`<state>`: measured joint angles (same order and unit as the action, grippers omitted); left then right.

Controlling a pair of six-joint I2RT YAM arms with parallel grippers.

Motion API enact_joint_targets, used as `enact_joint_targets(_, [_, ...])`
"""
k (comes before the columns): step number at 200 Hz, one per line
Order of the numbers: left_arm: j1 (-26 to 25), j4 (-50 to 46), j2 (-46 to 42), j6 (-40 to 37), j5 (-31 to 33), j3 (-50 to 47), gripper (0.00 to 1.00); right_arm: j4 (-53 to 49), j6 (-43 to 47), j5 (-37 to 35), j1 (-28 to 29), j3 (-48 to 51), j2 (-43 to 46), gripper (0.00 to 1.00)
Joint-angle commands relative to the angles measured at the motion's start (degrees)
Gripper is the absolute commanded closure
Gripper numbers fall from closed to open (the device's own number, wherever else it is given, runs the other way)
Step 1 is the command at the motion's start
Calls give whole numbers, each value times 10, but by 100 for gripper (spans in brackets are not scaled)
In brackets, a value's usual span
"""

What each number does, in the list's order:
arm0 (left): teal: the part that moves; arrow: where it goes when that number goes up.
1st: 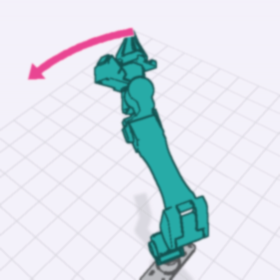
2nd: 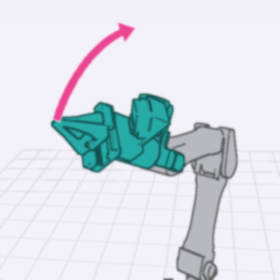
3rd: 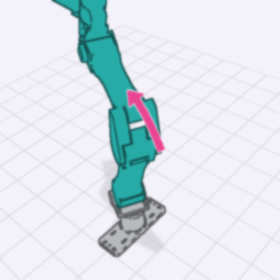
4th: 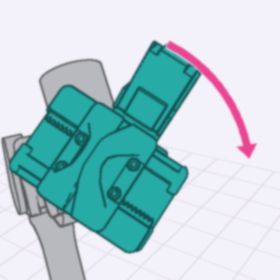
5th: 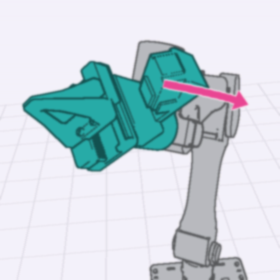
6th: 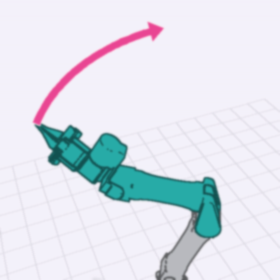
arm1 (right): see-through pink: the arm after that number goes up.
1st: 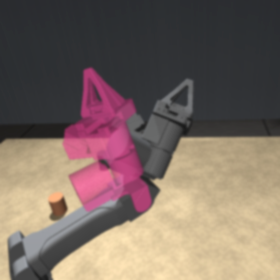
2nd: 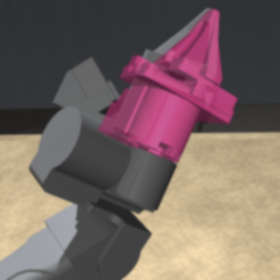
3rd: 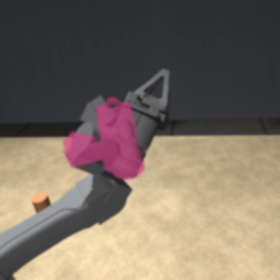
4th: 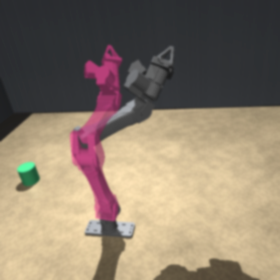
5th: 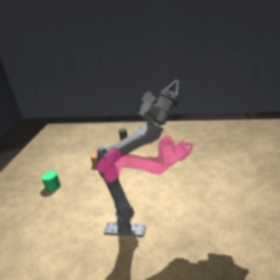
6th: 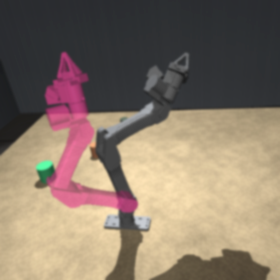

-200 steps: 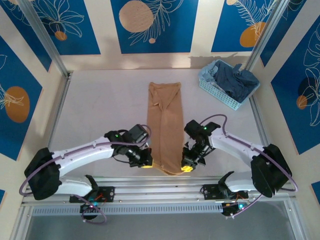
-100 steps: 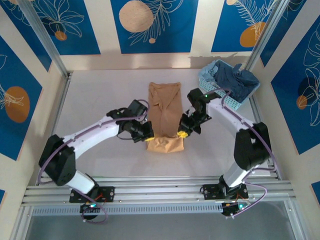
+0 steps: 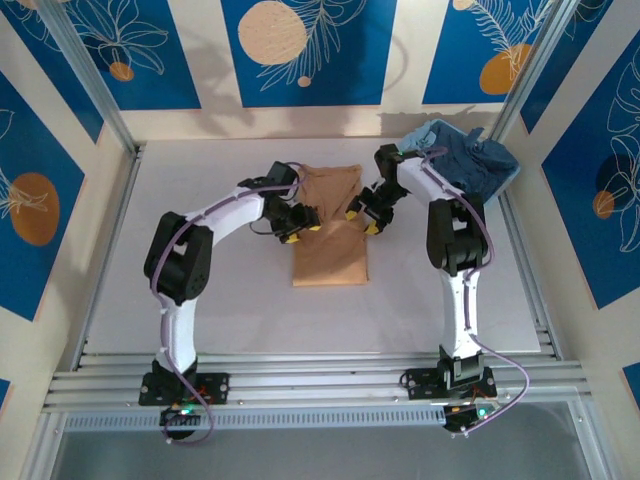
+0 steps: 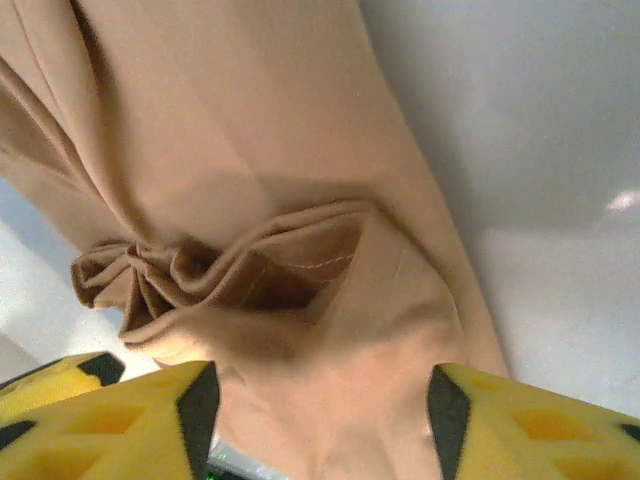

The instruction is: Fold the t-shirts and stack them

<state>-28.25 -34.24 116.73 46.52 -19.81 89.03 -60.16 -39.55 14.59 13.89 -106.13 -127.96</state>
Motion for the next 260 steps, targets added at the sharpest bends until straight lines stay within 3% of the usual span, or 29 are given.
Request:
enact_joint_targets(1, [3, -15, -61, -22, 17, -12, 36, -25, 6, -33, 0, -1, 53, 31])
enact_joint_targets(29, [0, -19, -176, 4, 30, -153, 40, 31, 5, -62, 14, 148, 188, 28])
enact_joint_targets(49, [-4, -17, -235, 55, 2, -260, 44, 73, -17, -30, 21, 290, 271, 34])
enact_joint_targets(83, [-6, 103, -258, 180, -57, -382, 44, 139, -53, 25, 49, 438, 328, 38])
enact_joint_targets(118, [-13, 170, -226, 243, -67, -384, 41, 164, -59, 17, 68, 467, 297, 37])
enact_joint_targets(191, [-40, 173, -175, 245, -76, -346, 45, 146, -38, -27, 54, 415, 219, 50])
enact_joint_targets(228, [-48, 159, -166, 240, -65, -330, 47, 185, -45, -22, 55, 427, 205, 68])
enact_joint_targets(260, [-52, 167, -158, 241, -60, -325, 54, 210, -54, -17, 58, 428, 209, 91])
